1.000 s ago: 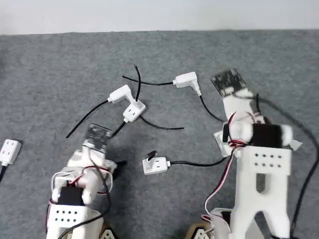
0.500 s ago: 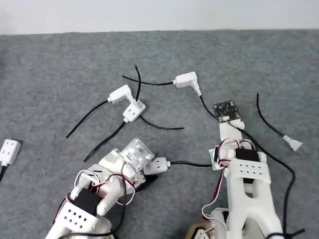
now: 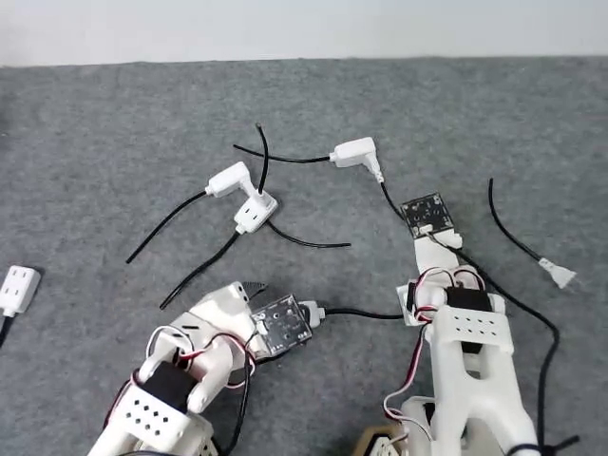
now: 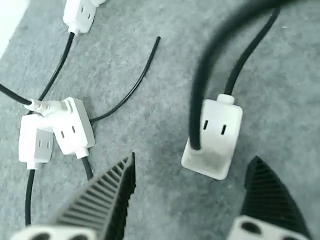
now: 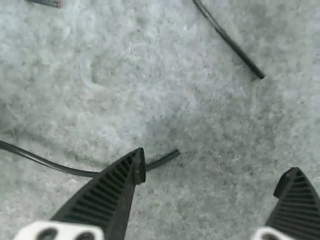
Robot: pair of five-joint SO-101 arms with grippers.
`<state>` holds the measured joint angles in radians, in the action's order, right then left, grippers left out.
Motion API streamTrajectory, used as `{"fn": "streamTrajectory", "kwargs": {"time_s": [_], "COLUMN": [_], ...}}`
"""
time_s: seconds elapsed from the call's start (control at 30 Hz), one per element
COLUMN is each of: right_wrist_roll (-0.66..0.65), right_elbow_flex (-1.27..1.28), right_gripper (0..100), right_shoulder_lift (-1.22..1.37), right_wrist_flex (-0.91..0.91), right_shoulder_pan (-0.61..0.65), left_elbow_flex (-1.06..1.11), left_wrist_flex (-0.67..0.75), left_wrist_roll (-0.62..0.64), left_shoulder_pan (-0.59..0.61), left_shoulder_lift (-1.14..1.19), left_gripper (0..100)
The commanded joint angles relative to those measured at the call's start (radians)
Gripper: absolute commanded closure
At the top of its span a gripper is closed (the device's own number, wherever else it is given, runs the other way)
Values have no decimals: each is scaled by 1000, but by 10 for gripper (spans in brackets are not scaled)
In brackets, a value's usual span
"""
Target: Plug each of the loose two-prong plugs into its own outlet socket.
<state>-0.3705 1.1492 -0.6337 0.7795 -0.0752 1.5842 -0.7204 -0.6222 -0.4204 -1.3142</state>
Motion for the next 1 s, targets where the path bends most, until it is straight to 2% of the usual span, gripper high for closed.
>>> {"fn": "streamTrajectory", "kwargs": {"time_s": [0.0, 0.23, 0.37, 0.57, 0.7, 0.87, 0.97], "right_wrist_roll": [-11, -11, -12, -14, -14, -14, -14], "right_elbow_flex": [-6, 2, 11, 12, 17, 34, 34], "right_gripper": [601, 601, 601, 601, 601, 601, 601], "right_shoulder_lift": [-7, -7, -7, -7, -7, -8, -8], "right_wrist_flex": [-19, -24, -25, -25, -39, -68, -68], "right_shoulder_pan": [-2, 21, 41, 39, 39, 41, 41], "left_elbow_flex": [24, -73, -113, -308, -401, -464, -470], "left_wrist_flex": [66, 103, 227, 226, 230, 232, 232], "left_wrist_roll": [-12, -8, -8, -8, -14, -14, -15], "left_shoulder_pan": [-38, -94, -91, -95, -95, -95, -95], "left_shoulder_lift": [21, 193, 400, 717, 844, 916, 933], "left_gripper": [670, 670, 670, 676, 773, 980, 984]}}
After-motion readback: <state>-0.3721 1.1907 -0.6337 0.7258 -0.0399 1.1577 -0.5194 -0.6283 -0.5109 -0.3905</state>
